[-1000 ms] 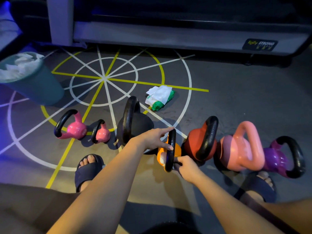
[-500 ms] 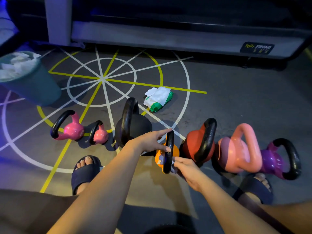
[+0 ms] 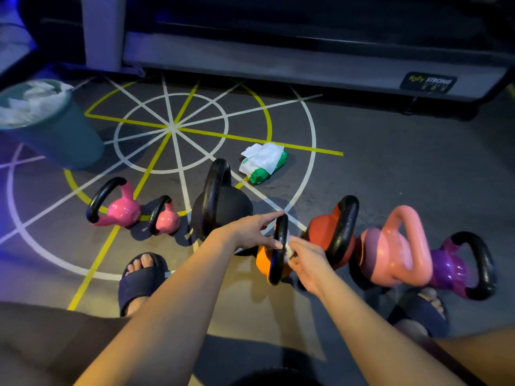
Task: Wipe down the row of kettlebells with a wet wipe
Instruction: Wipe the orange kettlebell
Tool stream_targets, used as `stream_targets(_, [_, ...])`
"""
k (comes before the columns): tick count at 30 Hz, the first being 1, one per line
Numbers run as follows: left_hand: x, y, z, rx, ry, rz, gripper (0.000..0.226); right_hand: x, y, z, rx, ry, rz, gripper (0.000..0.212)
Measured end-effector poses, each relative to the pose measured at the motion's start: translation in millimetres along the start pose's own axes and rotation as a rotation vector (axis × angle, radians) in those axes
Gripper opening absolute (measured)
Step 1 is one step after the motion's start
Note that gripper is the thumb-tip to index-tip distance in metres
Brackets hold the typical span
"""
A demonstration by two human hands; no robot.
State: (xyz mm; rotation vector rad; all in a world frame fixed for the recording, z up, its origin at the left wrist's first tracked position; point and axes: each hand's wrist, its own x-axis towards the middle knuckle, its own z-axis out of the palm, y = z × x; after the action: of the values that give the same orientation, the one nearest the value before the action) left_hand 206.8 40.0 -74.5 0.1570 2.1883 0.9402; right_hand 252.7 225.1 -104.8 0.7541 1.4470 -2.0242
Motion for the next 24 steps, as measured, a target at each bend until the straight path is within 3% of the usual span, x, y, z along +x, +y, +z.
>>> stream_targets(3, [1, -1, -3, -0.010, -0.012, 0.001, 0.096, -13, 18, -7, -0.193, -0.049, -0.032, 0.025])
stream_targets(6, [2, -1, -1, -0.036, -0.023, -0.014, 0.097, -16, 19, -11, -0.237, -0.052, -0.045, 0.029])
stream_targets(8, [3, -1, 0, -0.047, -0.023, -0.025, 0.098, -11, 11, -7, -0.121, -0.091, -0.015, 0.025])
stream_targets(14, [0, -2, 0, -0.034, -0.021, -0.034, 0.092, 13, -15, 10, 0.226, 0.050, 0.014, 0.031])
stream_targets(18, [2, -2, 1, -0.064, -0.034, -0.030, 0.093, 4, 0, 5, -0.020, 0.143, 0.010, 0.025])
stream_targets(21, [1, -3, -1, -0.088, -0.038, -0.026, 0.094, -8, 18, 1, -0.261, 0.186, 0.038, 0.045])
stream_targets(23, [0, -3, -1, -0.094, -0.033, -0.023, 0.094, -10, 19, 2, -0.247, 0.193, 0.028, 0.049])
stream_targets(24, [0, -3, -1, -0.096, -0.030, -0.027, 0.093, -10, 14, 4, -0.161, 0.178, 0.031, 0.041])
